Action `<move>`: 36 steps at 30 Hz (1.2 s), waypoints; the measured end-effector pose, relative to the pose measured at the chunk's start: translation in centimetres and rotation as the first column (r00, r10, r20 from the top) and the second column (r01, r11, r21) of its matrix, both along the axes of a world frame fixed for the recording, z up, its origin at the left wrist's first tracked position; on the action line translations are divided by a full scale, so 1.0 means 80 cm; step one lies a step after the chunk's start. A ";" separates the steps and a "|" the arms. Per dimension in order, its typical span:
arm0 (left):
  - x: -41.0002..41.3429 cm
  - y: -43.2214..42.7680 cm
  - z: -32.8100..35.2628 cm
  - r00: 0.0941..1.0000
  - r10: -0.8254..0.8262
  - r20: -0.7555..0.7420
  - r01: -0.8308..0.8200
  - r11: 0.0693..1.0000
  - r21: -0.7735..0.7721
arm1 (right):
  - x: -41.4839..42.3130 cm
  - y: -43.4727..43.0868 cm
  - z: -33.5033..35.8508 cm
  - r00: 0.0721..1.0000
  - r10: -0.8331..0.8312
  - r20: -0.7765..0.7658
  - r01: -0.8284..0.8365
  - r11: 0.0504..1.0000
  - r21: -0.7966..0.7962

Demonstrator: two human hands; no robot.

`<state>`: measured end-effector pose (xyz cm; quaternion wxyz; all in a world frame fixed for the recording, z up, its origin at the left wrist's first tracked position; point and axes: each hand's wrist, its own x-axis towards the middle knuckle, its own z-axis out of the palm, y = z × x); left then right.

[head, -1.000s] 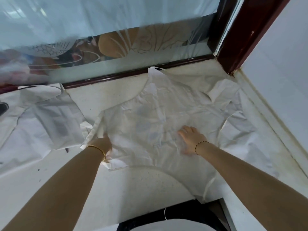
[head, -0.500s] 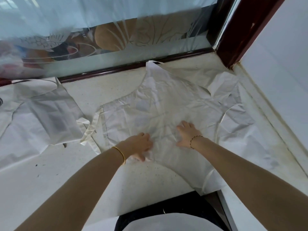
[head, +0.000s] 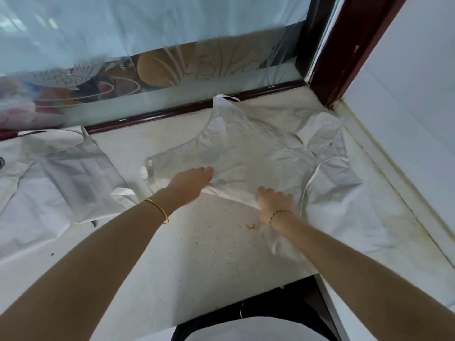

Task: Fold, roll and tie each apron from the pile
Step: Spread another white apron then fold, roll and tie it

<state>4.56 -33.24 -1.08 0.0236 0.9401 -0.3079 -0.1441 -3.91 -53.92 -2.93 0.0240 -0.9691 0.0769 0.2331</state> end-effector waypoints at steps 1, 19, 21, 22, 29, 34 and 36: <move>0.002 0.003 0.003 0.999 -0.019 0.049 0.015 0.998 0.062 | 0.010 -0.011 0.010 0.998 -0.026 -0.059 0.026 1.000 -0.005; 0.027 0.064 0.028 0.841 0.422 -0.340 -0.097 0.734 0.672 | 0.179 0.028 0.180 0.930 0.319 0.183 -0.233 0.895 -0.381; 0.026 0.088 0.019 0.833 0.484 -0.267 -0.200 0.715 0.670 | 0.192 0.047 0.145 0.790 0.401 0.464 -0.248 0.901 -0.356; 0.028 0.100 0.015 0.818 0.525 -0.234 -0.256 0.697 0.669 | 0.195 0.051 0.130 0.734 0.405 0.546 -0.263 0.910 -0.321; 0.061 0.098 -0.003 0.666 0.685 -0.295 -0.536 0.715 0.450 | 0.188 -0.009 0.042 0.880 0.110 0.462 -0.087 0.994 -0.071; 0.091 0.028 -0.022 0.689 0.602 -0.404 -0.600 0.786 0.148 | 0.172 -0.045 0.015 0.978 -0.114 0.174 0.103 0.992 0.074; 0.094 0.009 -0.032 0.699 0.582 -0.415 -0.582 0.801 0.141 | 0.167 -0.060 0.005 0.961 -0.254 0.105 0.240 0.961 0.136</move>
